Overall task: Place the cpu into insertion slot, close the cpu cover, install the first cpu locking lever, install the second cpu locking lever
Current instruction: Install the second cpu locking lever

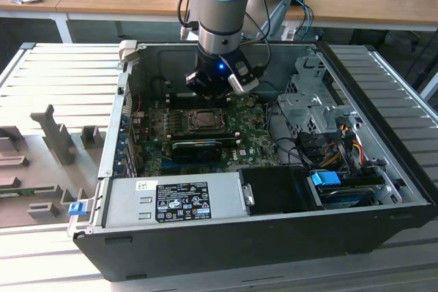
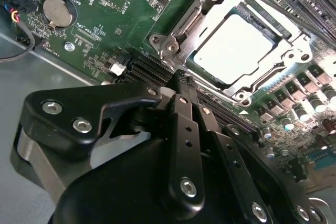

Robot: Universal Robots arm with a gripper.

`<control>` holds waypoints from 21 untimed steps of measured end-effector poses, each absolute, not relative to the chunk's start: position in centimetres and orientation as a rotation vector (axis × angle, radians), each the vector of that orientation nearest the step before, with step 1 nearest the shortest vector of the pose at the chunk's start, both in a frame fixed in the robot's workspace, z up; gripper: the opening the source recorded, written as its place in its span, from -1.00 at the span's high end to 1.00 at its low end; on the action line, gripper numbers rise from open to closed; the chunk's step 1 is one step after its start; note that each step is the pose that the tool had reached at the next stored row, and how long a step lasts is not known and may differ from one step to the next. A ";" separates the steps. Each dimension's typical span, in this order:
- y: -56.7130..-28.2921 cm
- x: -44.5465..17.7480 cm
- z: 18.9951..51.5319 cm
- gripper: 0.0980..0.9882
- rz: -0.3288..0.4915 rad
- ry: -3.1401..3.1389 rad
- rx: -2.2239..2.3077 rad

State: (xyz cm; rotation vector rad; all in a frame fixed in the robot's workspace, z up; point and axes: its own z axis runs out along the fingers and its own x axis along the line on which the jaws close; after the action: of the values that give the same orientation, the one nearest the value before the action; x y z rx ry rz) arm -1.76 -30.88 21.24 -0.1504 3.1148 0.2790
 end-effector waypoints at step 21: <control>-31.7 -1.7 23.6 0.98 0.279 3.115 -0.151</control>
State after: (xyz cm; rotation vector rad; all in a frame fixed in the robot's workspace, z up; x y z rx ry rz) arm -1.74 -31.66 23.63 -0.1505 3.1147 0.2791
